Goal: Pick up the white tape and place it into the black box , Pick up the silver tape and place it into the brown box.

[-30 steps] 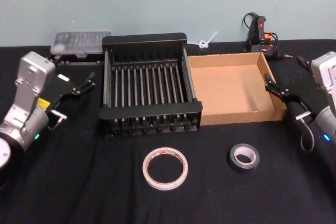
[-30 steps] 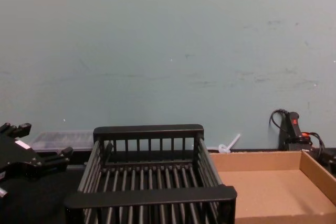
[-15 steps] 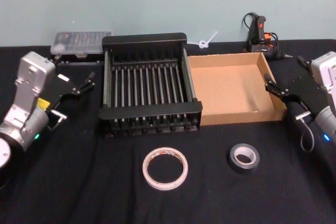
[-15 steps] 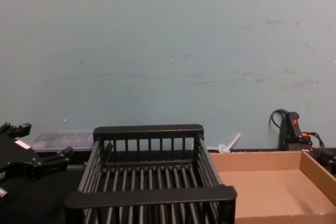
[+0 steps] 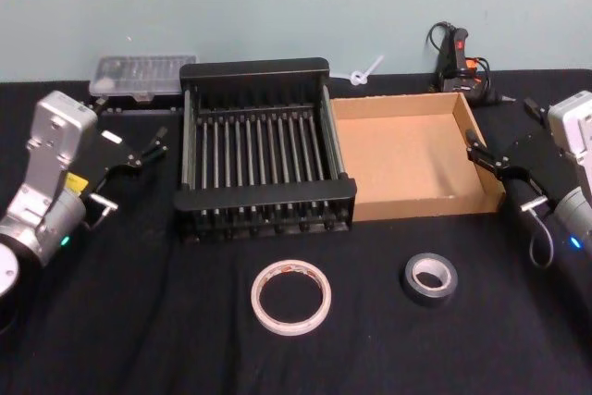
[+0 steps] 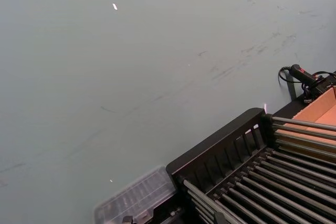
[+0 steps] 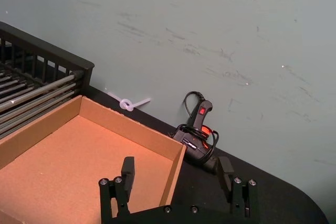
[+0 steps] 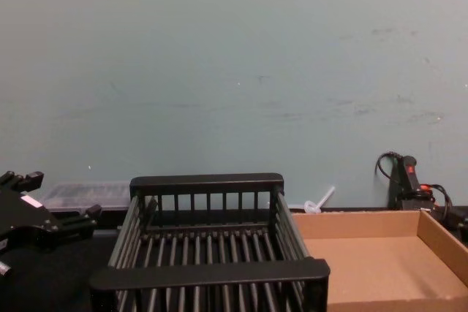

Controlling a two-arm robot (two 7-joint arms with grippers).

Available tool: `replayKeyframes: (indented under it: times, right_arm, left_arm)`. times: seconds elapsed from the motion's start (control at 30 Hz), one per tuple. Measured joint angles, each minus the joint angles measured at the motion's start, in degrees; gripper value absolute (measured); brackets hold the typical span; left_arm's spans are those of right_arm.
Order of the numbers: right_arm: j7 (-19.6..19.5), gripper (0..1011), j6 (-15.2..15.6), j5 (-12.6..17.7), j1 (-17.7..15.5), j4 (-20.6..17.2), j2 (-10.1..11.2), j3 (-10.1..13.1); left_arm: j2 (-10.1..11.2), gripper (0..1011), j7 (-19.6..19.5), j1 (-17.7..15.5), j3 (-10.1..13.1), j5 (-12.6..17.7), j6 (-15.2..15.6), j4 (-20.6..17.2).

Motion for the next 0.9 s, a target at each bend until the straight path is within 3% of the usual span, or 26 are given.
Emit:
replayKeyframes:
  times: [0.9]
  right_arm:
    - [0.0, 1000, 0.0, 0.0, 0.0, 0.0, 0.0, 0.0]
  left_arm:
    - [0.0, 1001, 0.0, 0.0, 0.0, 0.0, 0.0, 0.0]
